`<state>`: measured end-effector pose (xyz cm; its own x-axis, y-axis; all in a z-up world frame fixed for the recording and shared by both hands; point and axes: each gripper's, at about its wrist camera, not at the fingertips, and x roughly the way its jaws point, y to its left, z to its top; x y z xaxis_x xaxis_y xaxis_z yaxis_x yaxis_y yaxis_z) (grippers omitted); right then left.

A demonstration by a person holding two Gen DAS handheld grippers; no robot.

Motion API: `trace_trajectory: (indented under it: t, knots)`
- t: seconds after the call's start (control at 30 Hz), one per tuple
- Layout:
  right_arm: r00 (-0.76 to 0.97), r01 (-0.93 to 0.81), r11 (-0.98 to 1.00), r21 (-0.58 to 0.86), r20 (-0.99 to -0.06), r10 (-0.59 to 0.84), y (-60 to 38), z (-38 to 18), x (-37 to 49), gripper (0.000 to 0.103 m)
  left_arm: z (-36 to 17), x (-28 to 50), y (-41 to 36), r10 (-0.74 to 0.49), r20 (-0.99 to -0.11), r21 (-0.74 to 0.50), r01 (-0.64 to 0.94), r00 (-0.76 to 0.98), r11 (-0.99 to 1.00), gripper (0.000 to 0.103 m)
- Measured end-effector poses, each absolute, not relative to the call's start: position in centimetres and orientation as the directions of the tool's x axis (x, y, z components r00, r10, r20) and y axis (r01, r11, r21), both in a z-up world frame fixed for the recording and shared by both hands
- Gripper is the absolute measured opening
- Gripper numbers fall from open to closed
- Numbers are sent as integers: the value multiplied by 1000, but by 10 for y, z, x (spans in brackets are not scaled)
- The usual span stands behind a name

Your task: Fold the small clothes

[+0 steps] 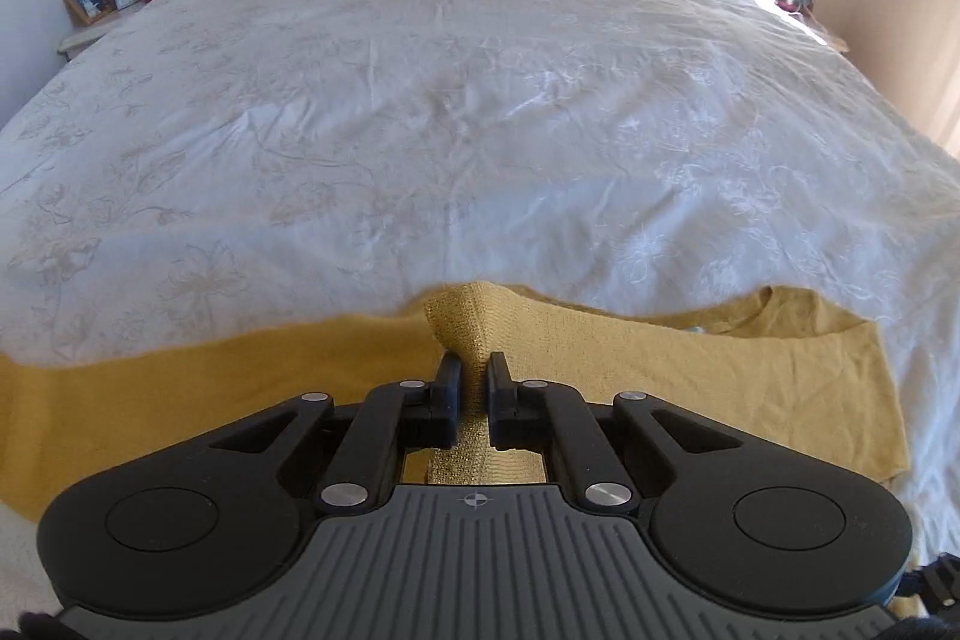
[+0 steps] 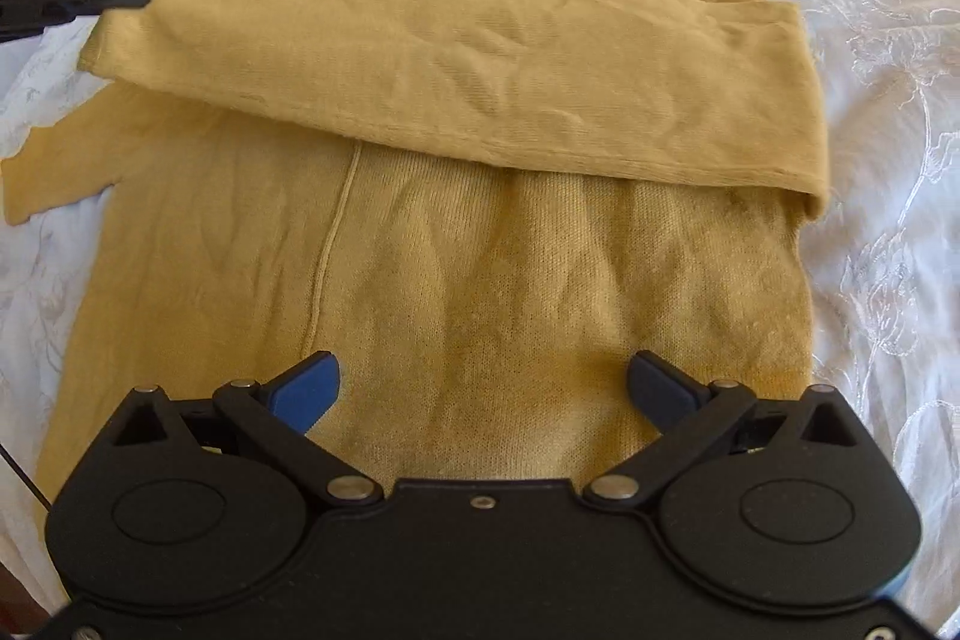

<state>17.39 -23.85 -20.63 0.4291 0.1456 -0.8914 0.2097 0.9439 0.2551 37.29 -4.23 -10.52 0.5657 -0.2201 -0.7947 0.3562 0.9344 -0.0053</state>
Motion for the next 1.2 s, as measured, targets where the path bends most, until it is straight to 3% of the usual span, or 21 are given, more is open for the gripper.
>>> trace_trajectory:
  t: [0.4,0.5,0.67,0.77,0.83,1.1,1.2]
  knots:
    - [534,184,952,246,-838,113,-261,-171,183,102,-173,404,-10,-68,-882,56,247,467,967,12]
    - [560,188,951,244,-822,100,-271,-171,202,102,-185,407,-12,-29,-895,83,232,445,969,24]
    - [569,197,954,226,-819,76,-294,-186,245,102,-196,408,-2,-40,-899,56,203,436,978,37]
    - [565,203,953,226,-822,75,-308,-197,264,102,-197,406,5,-48,-893,45,194,447,980,54]
    - [550,214,949,232,-831,79,-319,-208,276,102,-201,406,11,-57,-894,35,196,445,980,81]
    - [464,372,908,192,-886,-3,-371,-242,296,103,-211,406,4,-85,-886,29,237,456,971,103]
    - [466,399,898,186,-885,-24,-380,-236,293,103,-212,408,4,-84,-887,28,235,454,972,103]
